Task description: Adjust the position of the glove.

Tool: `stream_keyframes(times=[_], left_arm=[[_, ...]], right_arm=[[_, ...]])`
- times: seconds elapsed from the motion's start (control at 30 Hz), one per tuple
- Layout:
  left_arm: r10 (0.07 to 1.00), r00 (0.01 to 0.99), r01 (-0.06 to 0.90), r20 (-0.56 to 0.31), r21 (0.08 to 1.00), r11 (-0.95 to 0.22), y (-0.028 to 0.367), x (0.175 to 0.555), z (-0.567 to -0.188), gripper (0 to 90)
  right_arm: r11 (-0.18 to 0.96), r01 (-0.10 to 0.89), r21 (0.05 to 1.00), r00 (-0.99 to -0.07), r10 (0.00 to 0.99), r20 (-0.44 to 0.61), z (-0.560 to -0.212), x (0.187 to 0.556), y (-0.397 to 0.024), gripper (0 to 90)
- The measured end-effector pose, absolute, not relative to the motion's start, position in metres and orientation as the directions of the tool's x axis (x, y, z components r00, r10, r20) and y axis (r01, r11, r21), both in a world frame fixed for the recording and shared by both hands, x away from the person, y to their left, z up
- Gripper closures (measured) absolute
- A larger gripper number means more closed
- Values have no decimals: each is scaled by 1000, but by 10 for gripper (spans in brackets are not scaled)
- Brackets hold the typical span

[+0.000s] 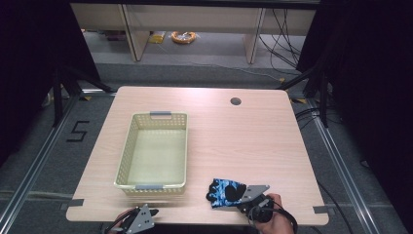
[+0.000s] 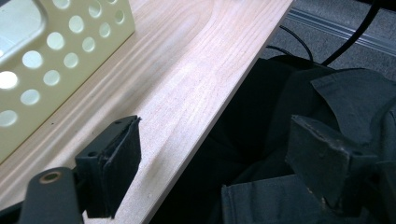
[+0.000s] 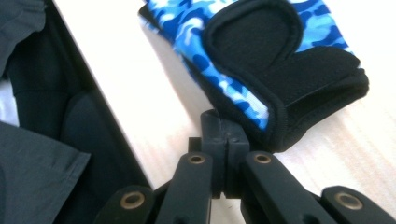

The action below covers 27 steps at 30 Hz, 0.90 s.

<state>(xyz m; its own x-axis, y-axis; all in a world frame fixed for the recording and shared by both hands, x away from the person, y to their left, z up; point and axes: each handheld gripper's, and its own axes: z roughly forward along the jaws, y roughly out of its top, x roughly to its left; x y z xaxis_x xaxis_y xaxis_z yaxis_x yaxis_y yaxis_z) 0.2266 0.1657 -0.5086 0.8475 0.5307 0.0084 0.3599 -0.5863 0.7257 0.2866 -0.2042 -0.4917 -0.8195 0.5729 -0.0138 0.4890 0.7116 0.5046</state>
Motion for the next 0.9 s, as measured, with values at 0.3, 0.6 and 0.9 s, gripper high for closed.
stream_keyframes(times=[0.3,0.6,0.9], left_arm=[[531,847,361,5,727,-584,165,226,-509,180],[523,852,366,-17,733,-573,164,226,-509,186],[508,861,336,-17,768,-545,144,230,-507,278]], right_arm=[[698,480,531,-810,586,-38,-489,297,-214,900],[658,519,546,-774,632,-26,-487,293,-218,887],[447,606,658,-636,769,63,-467,292,-254,679]])
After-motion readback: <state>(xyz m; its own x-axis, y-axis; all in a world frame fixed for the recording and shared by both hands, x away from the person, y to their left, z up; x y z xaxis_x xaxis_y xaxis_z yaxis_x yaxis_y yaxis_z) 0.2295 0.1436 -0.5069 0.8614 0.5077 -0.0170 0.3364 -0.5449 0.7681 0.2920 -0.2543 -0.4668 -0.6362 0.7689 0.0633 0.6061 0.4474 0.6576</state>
